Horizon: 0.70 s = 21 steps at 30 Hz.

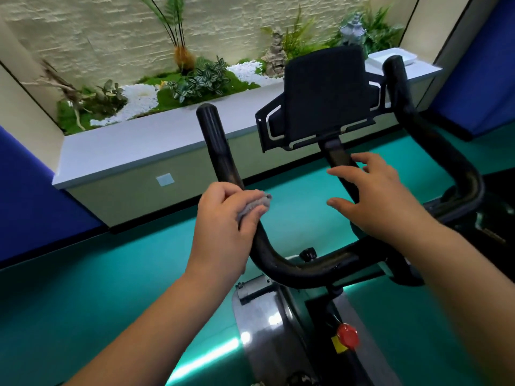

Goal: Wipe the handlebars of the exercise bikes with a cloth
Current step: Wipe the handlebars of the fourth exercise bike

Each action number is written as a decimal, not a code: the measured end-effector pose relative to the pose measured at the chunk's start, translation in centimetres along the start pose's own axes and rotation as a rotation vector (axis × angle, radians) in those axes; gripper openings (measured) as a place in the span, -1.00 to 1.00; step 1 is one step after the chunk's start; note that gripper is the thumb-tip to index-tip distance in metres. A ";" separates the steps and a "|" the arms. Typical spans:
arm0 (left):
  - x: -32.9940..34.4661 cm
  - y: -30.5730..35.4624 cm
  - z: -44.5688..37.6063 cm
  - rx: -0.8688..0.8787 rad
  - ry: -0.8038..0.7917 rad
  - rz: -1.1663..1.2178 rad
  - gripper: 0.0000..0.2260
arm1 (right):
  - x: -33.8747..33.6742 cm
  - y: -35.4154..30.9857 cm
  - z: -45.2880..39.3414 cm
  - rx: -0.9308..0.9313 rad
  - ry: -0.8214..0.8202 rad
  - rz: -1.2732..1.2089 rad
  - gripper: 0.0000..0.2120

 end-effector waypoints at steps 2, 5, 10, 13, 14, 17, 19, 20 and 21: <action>-0.2 0.5 0.9 0.076 -0.035 -0.009 -0.81 | 0.1 0.3 0.1 -0.009 -0.030 0.017 -0.48; -0.1 0.3 -0.6 0.095 -0.019 -0.055 -0.82 | -0.1 0.4 -0.1 -0.027 -0.042 0.024 -0.47; 0.3 0.7 -0.6 -0.014 -0.010 -0.135 -0.85 | -0.1 0.4 0.0 -0.051 -0.052 0.045 -0.49; -0.1 1.7 2.0 0.024 -0.056 -0.130 -0.84 | -0.2 0.6 0.0 -0.069 -0.055 0.043 -0.50; -0.1 1.8 2.1 0.026 -0.066 -0.126 -0.83 | -0.2 0.6 0.0 -0.076 -0.056 0.045 -0.51; 0.0 1.0 0.2 -0.069 -0.051 -0.132 -0.81 | -0.3 0.7 0.0 -0.091 -0.062 0.042 -0.52; 0.2 0.9 -0.6 -0.128 -0.032 -0.159 -0.80 | -0.4 0.8 0.1 -0.104 -0.063 0.040 -0.52; 0.2 1.2 -0.3 -0.123 -0.020 -0.173 -0.82 | -0.4 0.9 0.1 -0.111 -0.066 0.042 -0.52; 0.2 1.6 0.3 -0.097 -0.008 -0.187 -0.83 | -0.4 0.9 0.2 -0.118 -0.070 0.047 -0.52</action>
Point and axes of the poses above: each hand's wrist, its own z-axis away from the middle knuckle, its own x-axis out of the palm, y = z × x, the point moved 5 cm from there along -z, towards the middle knuckle, and after that the axes turned 12 degrees about -z, right-handed, at the moved point
